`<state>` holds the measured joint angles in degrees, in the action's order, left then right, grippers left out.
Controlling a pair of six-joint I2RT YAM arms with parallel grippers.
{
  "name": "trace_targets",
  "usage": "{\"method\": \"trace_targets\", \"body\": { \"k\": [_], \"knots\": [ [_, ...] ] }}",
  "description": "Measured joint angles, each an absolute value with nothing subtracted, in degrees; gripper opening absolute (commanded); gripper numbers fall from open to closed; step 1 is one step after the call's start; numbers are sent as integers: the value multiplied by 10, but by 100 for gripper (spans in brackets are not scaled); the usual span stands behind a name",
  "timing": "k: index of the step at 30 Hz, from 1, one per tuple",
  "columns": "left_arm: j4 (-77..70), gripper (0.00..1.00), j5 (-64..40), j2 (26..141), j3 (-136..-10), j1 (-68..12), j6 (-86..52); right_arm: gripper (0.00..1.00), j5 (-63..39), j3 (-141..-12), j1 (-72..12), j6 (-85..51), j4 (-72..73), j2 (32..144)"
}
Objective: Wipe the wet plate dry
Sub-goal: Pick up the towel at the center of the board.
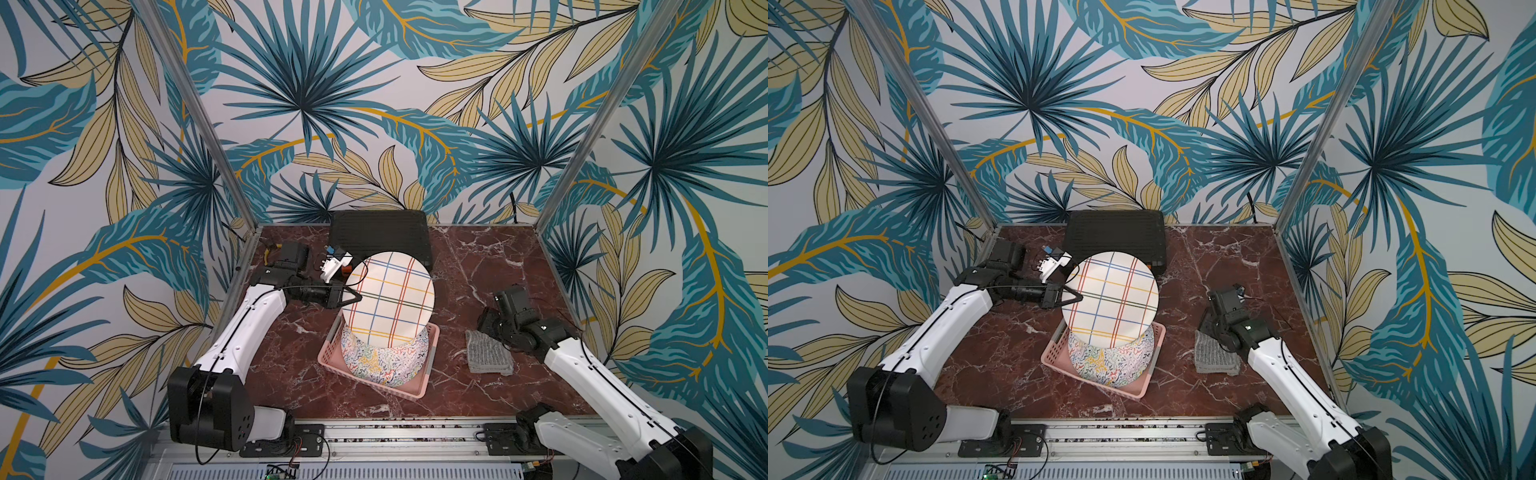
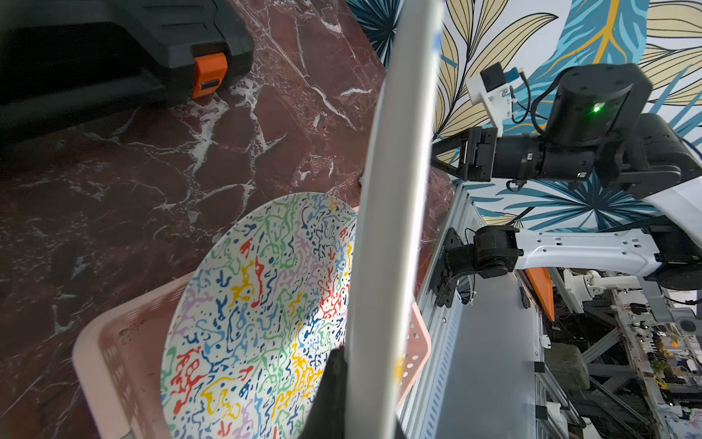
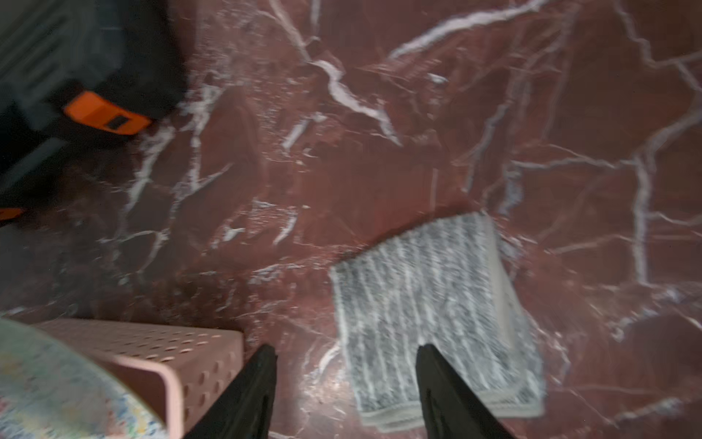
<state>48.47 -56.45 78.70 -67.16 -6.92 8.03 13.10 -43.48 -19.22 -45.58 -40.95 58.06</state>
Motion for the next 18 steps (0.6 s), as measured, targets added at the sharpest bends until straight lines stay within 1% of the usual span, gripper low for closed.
{"method": "trace_targets", "body": {
  "k": [1, 2, 3, 9, 11, 13, 14, 17, 18],
  "knots": [
    [484, 0, -564, 787, -672, -69, 80, 63, 144, -422, -192, -466, -417, 580],
    [483, 0, -565, 787, -672, -69, 80, 66, 154, -410, -192, -475, -422, 582],
    [482, 0, -565, 787, -672, -69, 79, 67, 161, -399, -192, -483, -424, 587],
    [482, 0, -568, 786, -672, -69, 78, 68, 167, -375, -193, -511, -399, 674],
    [481, 0, -568, 786, -672, -69, 76, 64, 166, -375, -193, -516, -381, 705],
    [479, 0, -568, 786, -672, -69, 74, 57, 166, -374, -193, -523, -364, 731],
    [477, 0, -568, 786, -672, -69, 73, 56, 164, -371, -193, -525, -352, 745],
    [475, 0, -568, 785, -672, -69, 71, 57, 162, -365, -193, -531, -335, 757],
    [473, 0, -568, 783, -672, -69, 70, 59, 162, -363, -193, -533, -331, 757]
  ]
}}
